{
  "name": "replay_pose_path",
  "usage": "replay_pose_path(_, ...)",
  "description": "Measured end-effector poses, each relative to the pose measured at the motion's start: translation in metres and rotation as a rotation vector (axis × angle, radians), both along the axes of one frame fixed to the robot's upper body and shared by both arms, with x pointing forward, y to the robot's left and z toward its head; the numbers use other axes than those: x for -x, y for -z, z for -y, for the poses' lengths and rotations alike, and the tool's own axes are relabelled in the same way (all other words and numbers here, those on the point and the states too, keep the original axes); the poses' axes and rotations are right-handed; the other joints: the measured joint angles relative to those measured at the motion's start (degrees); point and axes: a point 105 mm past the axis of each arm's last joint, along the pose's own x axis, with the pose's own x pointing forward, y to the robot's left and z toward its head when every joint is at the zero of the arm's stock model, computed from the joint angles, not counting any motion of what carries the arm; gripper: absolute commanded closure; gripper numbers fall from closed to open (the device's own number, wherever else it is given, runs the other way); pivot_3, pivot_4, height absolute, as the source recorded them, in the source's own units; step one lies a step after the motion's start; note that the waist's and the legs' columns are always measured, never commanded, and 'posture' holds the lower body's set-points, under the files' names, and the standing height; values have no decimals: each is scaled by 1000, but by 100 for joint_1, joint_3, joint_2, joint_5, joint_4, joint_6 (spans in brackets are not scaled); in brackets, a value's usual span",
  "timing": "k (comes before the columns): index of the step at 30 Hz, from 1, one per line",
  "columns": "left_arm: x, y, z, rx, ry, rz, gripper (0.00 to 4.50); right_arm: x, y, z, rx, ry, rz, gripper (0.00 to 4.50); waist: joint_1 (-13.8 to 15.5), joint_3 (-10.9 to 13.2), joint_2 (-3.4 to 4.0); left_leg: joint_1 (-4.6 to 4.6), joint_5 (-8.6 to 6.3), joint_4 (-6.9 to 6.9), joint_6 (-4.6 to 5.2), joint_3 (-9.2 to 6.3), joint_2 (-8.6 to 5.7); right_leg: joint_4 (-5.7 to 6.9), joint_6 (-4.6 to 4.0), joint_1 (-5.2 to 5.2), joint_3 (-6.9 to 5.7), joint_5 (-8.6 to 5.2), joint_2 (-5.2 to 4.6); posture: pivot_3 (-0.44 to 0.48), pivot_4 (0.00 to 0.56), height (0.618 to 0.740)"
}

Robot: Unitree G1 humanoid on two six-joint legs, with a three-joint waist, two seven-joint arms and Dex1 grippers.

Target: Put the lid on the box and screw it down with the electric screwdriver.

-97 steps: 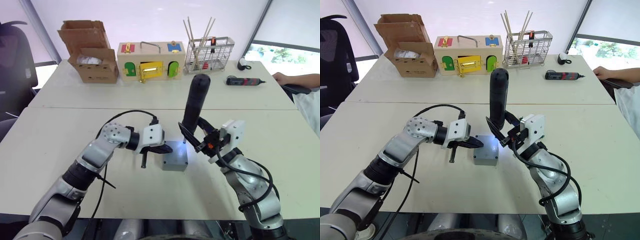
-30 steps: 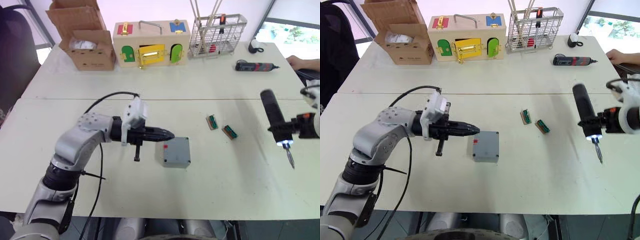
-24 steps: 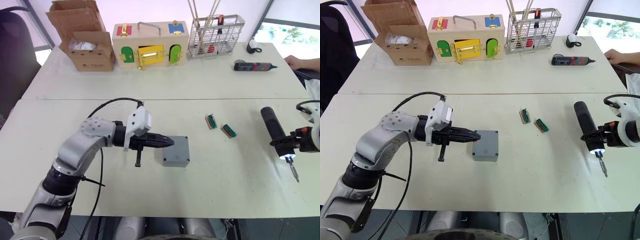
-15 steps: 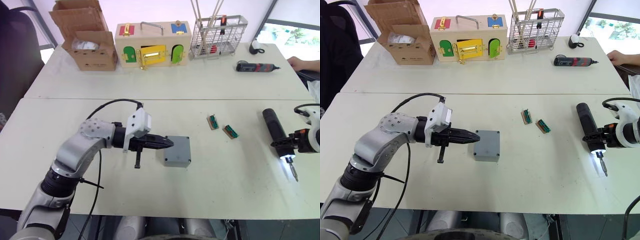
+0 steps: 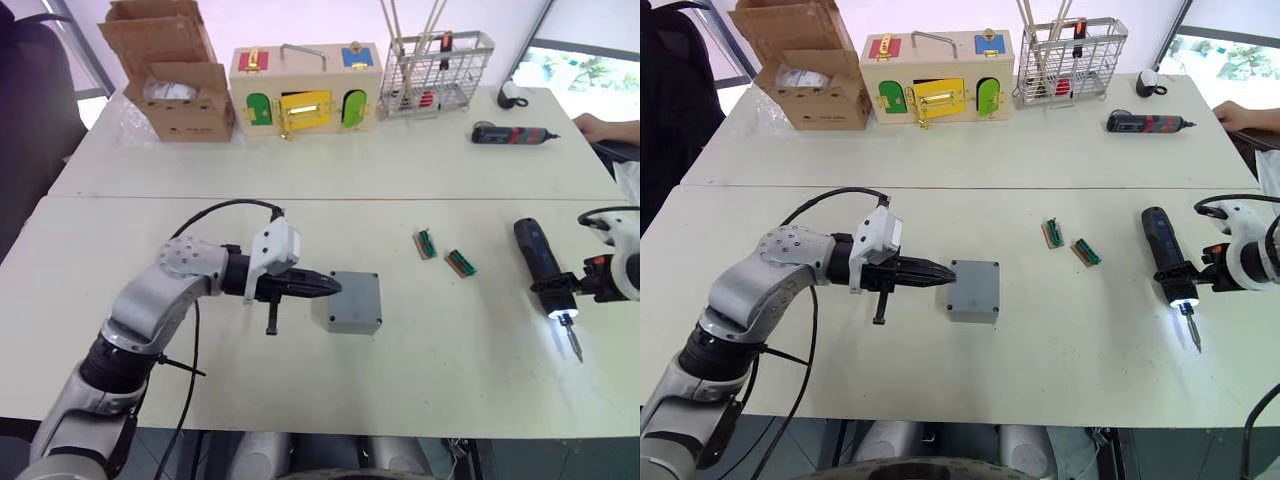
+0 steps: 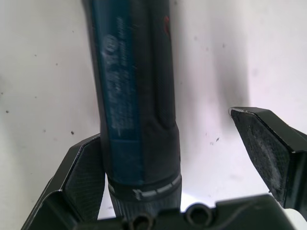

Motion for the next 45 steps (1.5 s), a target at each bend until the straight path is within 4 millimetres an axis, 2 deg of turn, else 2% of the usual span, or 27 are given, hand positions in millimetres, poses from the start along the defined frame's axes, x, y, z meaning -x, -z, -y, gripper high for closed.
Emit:
replay_pose_path(9,-3,1,-2,-1,-8,-1,4500,-4,-11,0,-4,2,57,19,2,0,0,0,0,1,-1,0,0,2,0,0,0,0,0,0,150,740)
replay_pose_path(12,-6,3,-5,-3,-20,-13,4500,-10,-21,-2,45,-61,121,19,-1,0,1,0,0,1,0,1,0,5,0,-2,-1,0,0,0,150,740)
replay_pose_path(14,-9,5,-8,-3,-35,-24,4500,-17,-35,-5,49,-104,207,19,-3,0,2,0,0,1,0,3,0,6,0,-4,-1,0,1,0,150,740)
replay_pose_path(16,-13,9,-17,-11,-72,-45,4500,-25,-61,-18,9,-167,349,19,-2,-1,3,1,-1,-1,1,2,0,8,0,-4,-2,0,3,0,150,740)
replay_pose_path(18,-18,14,-30,-14,-123,-75,4500,-26,-91,-40,-69,-279,515,19,-15,-1,2,2,-2,-4,4,1,5,9,0,-4,-2,0,6,0,150,740)
replay_pose_path(20,-23,16,-39,-4,-170,-95,4500,-18,-106,-67,-178,-397,611,19,-4,-1,-1,2,-4,-3,6,-6,6,9,0,-1,-3,0,6,0,150,740)
replay_pose_path(21,-25,17,-42,-1,-190,-98,4500,-11,-106,-81,-215,-456,615,19,10,-1,-1,2,-8,0,14,-7,5,10,1,2,-4,0,4,0,150,740)
replay_pose_path(22,-26,18,-45,-2,-204,-102,4500,-5,-102,-92,-241,-500,604,19,24,-2,-1,2,-13,4,23,-9,5,10,1,5,-5,0,3,0,150,740)
replay_pose_path(24,-25,24,-50,-9,-230,-120,4500,12,-81,-113,-250,-603,535,19,44,-6,-9,3,-16,7,26,-14,3,7,1,11,-7,0,-1,0,150,740)
replay_pose_path(27,-16,39,-52,-33,-247,-173,4500,46,-26,-153,-333,-745,374,19,23,-13,-24,2,-17,8,29,-15,0,8,1,11,-4,0,-3,0,150,740)
replay_pose_path(29,-11,43,-48,-48,-242,-184,4500,60,-7,-172,-361,-795,324,19,11,-13,-24,5,-16,14,29,-13,-1,14,1,12,-1,0,-4,0,150,740)
replay_pose_path(32,-11,45,-45,-59,-249,-176,4500,67,4,-187,-363,-830,327,19,8,-14,-25,24,-15,14,27,-17,-1,16,1,31,-2,1,-1,0,150,740)
replay_pose_path(37,-12,56,-30,-85,-229,-186,4500,67,19,-207,-394,-825,334,19,13,-16,-28,22,-13,14,23,-18,-1,14,1,30,-5,1,0,0,150,740)
replay_pose_path(45,-14,67,-24,-146,-195,-156,4500,63,26,-222,-393,-830,345,19,3,-16,-28,22,-4,12,6,-18,0,14,1,27,-4,1,3,0,150,740)
